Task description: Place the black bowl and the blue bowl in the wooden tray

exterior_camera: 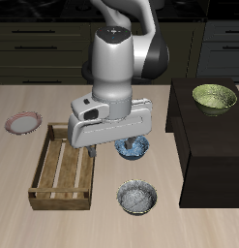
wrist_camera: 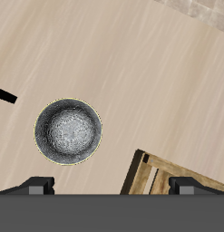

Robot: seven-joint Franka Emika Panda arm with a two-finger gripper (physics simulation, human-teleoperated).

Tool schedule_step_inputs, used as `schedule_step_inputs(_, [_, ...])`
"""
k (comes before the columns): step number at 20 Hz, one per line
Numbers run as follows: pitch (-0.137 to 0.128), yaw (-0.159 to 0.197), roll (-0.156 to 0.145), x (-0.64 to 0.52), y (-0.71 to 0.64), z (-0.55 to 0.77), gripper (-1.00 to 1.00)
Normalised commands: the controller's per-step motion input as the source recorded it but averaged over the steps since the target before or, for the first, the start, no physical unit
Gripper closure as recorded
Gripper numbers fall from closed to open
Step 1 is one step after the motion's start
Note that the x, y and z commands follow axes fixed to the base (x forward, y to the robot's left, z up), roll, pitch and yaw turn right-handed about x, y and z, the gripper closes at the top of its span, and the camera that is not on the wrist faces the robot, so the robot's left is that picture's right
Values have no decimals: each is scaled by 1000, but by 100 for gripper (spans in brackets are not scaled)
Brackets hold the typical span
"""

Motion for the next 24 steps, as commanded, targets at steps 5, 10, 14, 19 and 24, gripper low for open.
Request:
schedule_step_inputs(5, [6, 56, -21, 136, -227, -223, -100])
schedule_step_inputs(10, [-12, 5, 2, -26, 44, 2, -100])
schedule_step_inputs(14, [-27, -6, 59, -29, 336, 37, -100])
schedule_step_inputs(19, [21, -36, 59, 50, 446, -142, -100])
schedule_step_inputs(24, [14, -13, 32, 66, 205, -143, -100])
